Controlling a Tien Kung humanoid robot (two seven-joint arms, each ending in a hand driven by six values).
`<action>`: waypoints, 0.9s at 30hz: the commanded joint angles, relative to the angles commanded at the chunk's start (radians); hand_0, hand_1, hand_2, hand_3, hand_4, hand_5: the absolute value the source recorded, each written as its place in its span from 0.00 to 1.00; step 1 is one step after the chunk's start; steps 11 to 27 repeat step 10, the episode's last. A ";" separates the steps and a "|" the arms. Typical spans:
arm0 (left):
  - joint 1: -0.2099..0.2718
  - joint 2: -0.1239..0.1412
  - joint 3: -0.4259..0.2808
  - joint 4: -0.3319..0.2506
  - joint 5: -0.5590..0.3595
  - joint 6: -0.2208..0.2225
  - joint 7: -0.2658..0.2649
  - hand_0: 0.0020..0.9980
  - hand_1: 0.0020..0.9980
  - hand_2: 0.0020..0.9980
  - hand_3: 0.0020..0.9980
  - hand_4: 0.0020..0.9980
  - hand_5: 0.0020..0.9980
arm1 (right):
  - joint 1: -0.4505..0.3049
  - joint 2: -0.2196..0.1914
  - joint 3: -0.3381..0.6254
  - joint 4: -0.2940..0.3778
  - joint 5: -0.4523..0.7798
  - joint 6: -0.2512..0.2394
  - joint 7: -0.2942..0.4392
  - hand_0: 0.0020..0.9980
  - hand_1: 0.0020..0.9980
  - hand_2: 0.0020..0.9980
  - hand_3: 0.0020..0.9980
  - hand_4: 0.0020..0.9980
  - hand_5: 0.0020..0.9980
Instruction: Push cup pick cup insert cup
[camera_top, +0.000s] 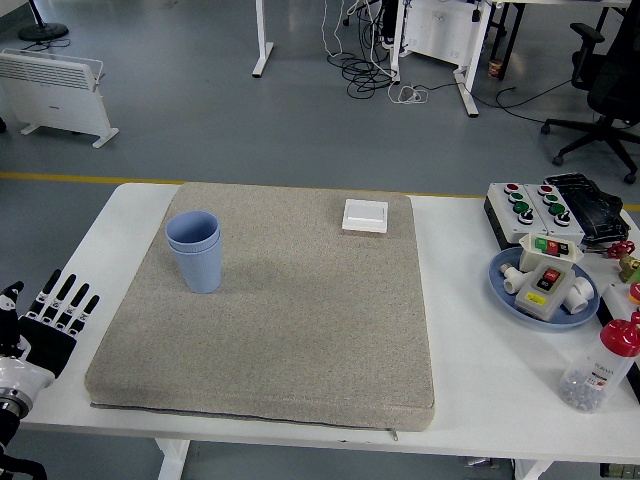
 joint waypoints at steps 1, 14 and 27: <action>0.000 0.000 -0.001 -0.001 0.000 0.001 -0.002 0.82 0.84 0.88 0.79 0.57 1.00 | 0.000 0.000 0.000 0.000 -0.001 0.000 0.000 0.73 0.65 0.65 0.58 0.13 0.47; -0.001 0.000 0.001 -0.003 0.000 0.009 -0.016 0.84 0.85 0.92 0.84 0.57 1.00 | 0.001 0.000 0.000 0.000 0.000 0.000 0.000 0.73 0.65 0.65 0.58 0.13 0.47; -0.001 0.000 0.001 -0.003 0.000 0.009 -0.016 0.84 0.85 0.92 0.84 0.57 1.00 | 0.001 0.000 0.000 0.000 0.000 0.000 0.000 0.73 0.65 0.65 0.58 0.13 0.47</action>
